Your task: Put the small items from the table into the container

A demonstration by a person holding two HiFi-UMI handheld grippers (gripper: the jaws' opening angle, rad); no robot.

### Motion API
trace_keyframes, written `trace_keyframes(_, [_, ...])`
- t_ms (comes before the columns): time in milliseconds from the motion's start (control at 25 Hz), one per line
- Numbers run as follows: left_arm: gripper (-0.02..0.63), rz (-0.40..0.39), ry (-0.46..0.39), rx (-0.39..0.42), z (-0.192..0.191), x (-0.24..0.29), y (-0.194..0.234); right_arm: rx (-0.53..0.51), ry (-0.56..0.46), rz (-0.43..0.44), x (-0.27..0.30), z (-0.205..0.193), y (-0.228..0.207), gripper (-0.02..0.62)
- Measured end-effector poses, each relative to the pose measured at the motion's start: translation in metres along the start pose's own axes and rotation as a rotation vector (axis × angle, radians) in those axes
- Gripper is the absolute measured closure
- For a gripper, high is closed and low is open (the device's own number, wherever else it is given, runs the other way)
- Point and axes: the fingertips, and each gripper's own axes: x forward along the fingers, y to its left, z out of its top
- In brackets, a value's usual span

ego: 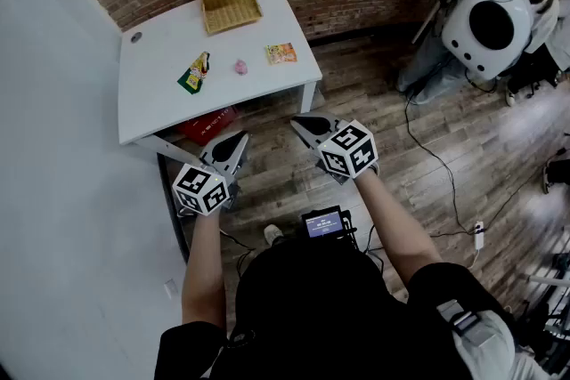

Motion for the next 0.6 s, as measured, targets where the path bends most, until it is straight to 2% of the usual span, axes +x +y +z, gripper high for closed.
trace_keyframes(600, [0.597,-0.001,0.012,-0.002,-0.0038,0.0020,-0.0036,0.013,-0.010,0.038,-0.0025,0.0024,0.0010,0.584])
